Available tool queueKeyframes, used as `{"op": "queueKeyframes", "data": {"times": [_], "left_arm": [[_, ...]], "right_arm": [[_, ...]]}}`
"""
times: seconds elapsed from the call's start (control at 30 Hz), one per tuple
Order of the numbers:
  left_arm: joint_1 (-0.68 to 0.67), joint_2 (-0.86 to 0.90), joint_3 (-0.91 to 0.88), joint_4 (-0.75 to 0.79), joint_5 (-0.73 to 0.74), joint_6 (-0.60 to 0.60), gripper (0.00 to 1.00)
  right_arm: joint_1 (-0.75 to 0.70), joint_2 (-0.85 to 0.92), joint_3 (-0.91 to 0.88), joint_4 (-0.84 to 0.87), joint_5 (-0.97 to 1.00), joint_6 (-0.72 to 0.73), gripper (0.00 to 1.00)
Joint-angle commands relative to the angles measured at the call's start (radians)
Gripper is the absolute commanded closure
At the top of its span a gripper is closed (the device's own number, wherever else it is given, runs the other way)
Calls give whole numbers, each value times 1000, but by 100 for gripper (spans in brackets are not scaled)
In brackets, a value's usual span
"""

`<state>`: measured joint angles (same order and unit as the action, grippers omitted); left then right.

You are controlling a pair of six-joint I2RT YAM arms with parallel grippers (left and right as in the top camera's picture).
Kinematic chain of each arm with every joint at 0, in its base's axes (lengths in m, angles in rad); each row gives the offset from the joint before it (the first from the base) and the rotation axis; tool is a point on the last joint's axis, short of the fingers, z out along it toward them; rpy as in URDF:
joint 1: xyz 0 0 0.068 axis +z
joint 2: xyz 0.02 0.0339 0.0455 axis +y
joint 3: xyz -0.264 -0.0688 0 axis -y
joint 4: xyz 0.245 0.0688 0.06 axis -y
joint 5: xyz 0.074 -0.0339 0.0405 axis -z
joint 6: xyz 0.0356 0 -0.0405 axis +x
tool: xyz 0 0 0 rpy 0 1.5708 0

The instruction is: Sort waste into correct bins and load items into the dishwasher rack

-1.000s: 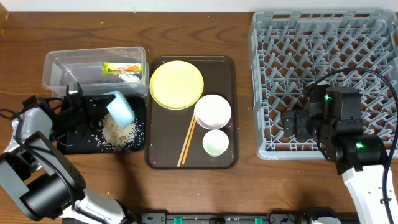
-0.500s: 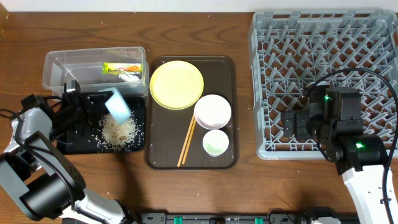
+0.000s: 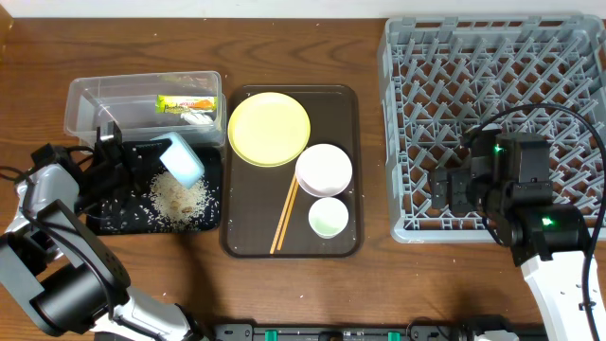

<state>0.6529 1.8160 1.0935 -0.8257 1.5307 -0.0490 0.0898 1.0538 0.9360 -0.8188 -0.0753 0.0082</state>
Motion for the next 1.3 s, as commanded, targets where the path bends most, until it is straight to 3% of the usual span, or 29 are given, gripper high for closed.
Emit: {"op": "queueKeyframes", "data": {"times": [0.0, 0.33, 0.5, 0.67, 0.87, 1.13, 1.27], "left_arm": [[5, 4, 5, 1, -1, 3, 94], [-7, -1, 5, -8, -2, 5, 94], [-78, -64, 6, -14, -51, 26, 94], [-231, -198, 6, -19, -301, 26, 94], [-526, -328, 6, -19, -674, 19, 94], [-903, -303, 5, -10, -1226, -40, 94], [-1003, -268, 5, 5, -1357, -63, 94]], "right_arm": [[-7, -2, 19, -2, -4, 13, 1], [-7, -2, 19, -1, -4, 13, 1], [-7, -2, 19, -1, -3, 13, 1], [-7, -2, 19, 0, -3, 13, 1], [-7, -2, 19, 0, 19, 13, 1], [-7, -2, 19, -1, 19, 13, 1], [-7, -2, 19, -1, 19, 13, 1]]}}
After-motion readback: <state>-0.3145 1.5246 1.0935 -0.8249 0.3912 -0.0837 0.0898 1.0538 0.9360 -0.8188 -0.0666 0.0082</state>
